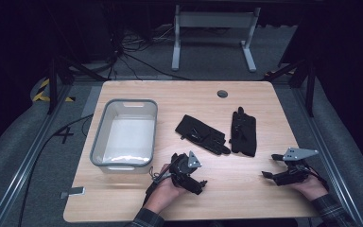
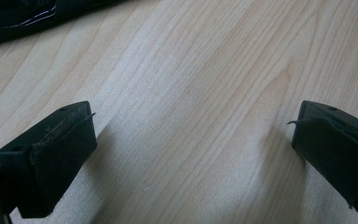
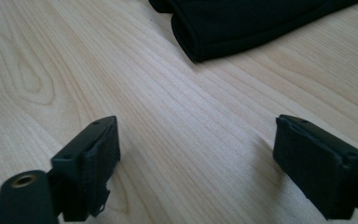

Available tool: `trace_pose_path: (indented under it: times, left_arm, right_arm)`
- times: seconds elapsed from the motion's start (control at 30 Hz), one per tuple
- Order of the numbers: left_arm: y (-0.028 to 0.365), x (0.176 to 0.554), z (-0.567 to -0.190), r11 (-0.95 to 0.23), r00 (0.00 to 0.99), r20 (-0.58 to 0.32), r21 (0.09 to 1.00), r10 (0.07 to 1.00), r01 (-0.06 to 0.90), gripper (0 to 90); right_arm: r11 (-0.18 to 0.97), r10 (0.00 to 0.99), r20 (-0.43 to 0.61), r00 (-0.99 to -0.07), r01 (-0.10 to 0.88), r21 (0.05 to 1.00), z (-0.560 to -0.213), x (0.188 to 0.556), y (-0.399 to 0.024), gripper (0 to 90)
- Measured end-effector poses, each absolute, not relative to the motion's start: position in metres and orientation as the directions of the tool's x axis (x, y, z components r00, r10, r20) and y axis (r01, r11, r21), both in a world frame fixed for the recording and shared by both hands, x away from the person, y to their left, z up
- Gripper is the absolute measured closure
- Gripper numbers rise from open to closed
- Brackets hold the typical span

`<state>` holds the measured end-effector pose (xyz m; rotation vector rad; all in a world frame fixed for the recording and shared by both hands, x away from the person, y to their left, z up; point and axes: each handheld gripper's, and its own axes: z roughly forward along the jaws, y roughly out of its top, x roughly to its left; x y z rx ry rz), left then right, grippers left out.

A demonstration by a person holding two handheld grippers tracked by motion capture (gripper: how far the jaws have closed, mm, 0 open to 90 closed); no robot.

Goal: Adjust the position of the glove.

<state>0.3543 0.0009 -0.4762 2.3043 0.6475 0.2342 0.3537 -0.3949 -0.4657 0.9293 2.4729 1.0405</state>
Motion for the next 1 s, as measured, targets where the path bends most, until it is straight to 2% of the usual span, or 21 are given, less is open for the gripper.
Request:
trace_pose_path:
  times: [0.2, 0.3, 0.33, 0.37, 0.47, 0.5, 0.8, 1.0]
  left_arm:
    - [0.006, 0.355, -0.476, -0.631, 0.877, -0.015, 0.688, 0.48, 0.357, 0.0]
    - [0.006, 0.356, -0.476, -0.634, 0.88, -0.015, 0.688, 0.475, 0.354, 0.0]
    - [0.007, 0.356, -0.476, -0.634, 0.882, -0.015, 0.689, 0.471, 0.351, 0.0]
    - [0.007, 0.356, -0.476, -0.633, 0.881, -0.017, 0.689, 0.472, 0.352, 0.0]
    - [0.007, 0.355, -0.476, -0.631, 0.878, -0.017, 0.689, 0.478, 0.356, 0.0]
    - [0.007, 0.355, -0.476, -0.631, 0.878, -0.015, 0.689, 0.479, 0.356, 0.0]
    - [0.007, 0.355, -0.476, -0.632, 0.879, -0.017, 0.689, 0.477, 0.356, 0.0]
    - [0.006, 0.356, -0.476, -0.637, 0.884, -0.015, 0.687, 0.468, 0.349, 0.0]
  right_arm:
    - [0.544, 0.652, -0.003, -0.758, 0.465, 0.699, -0.459, 0.36, -0.393, 22.6]
    - [0.536, 0.644, 0.002, -0.765, 0.453, 0.713, -0.454, 0.364, -0.39, 29.7]
    - [0.529, 0.636, 0.001, -0.772, 0.437, 0.728, -0.45, 0.367, -0.388, 37.3]
    - [0.529, 0.636, 0.001, -0.772, 0.437, 0.728, -0.45, 0.367, -0.388, 37.3]
    - [0.524, 0.635, -0.005, -0.773, 0.426, 0.738, -0.446, 0.371, -0.385, 48.1]
    - [0.521, 0.638, -0.007, -0.77, 0.425, 0.74, -0.444, 0.373, -0.384, 55.0]
    - [0.483, 0.66, 0.005, -0.751, 0.429, 0.763, -0.436, 0.382, -0.382, 85.5]
    - [0.481, 0.647, 0.02, -0.762, 0.428, 0.765, -0.432, 0.393, -0.377, 89.5]
